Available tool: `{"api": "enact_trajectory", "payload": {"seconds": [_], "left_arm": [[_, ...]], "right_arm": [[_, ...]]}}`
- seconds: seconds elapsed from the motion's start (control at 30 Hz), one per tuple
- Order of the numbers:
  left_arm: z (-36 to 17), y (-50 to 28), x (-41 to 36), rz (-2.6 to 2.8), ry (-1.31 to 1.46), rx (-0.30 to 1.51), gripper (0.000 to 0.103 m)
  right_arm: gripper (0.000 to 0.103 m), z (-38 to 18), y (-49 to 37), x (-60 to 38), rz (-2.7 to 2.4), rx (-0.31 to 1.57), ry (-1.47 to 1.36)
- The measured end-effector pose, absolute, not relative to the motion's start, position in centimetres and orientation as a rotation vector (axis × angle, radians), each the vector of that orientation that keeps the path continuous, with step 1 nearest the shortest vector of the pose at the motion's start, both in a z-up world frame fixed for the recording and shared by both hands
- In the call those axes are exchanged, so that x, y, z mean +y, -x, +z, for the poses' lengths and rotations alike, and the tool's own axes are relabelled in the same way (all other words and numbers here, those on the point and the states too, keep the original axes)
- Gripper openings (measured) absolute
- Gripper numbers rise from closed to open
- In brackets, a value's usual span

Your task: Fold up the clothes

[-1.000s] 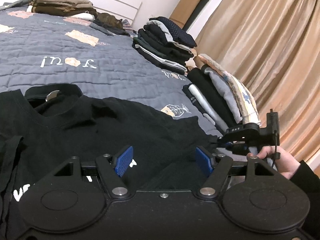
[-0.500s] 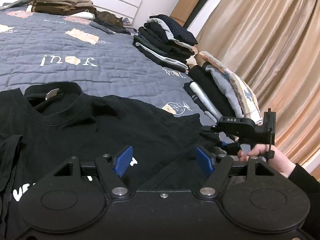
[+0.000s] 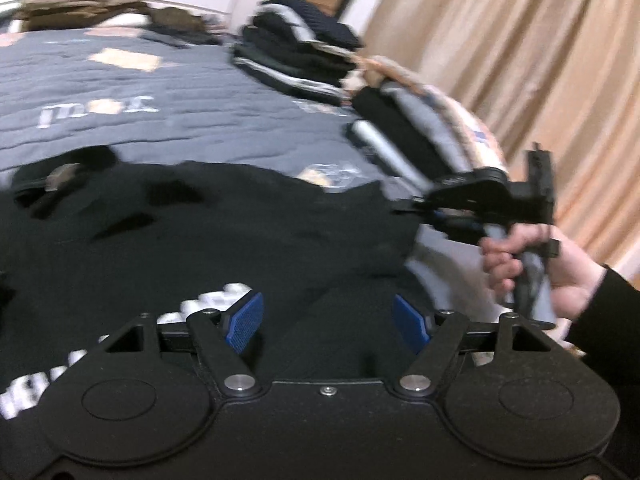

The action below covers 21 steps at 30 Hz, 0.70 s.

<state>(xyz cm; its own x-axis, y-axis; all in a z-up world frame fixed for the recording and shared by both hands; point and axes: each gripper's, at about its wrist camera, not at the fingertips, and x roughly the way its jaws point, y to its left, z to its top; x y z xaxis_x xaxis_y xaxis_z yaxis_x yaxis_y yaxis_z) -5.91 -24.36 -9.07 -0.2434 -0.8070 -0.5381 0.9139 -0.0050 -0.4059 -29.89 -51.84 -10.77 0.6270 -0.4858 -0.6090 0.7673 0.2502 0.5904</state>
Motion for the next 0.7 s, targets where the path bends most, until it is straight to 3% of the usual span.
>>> {"api": "enact_trajectory", "payload": {"seconds": [0.63, 0.7], "left_arm": [[-10.3, 11.6, -35.0, -1.683, -0.252, 0.824, 0.069], [-10.7, 12.0, -35.6, -1.671, -0.267, 0.819, 0.053]], "right_arm": [[0.010, -10.7, 31.5, -53.0, -0.723, 0.411, -0.976], [0.010, -10.7, 31.5, -53.1, -0.716, 0.413, -0.980]]}}
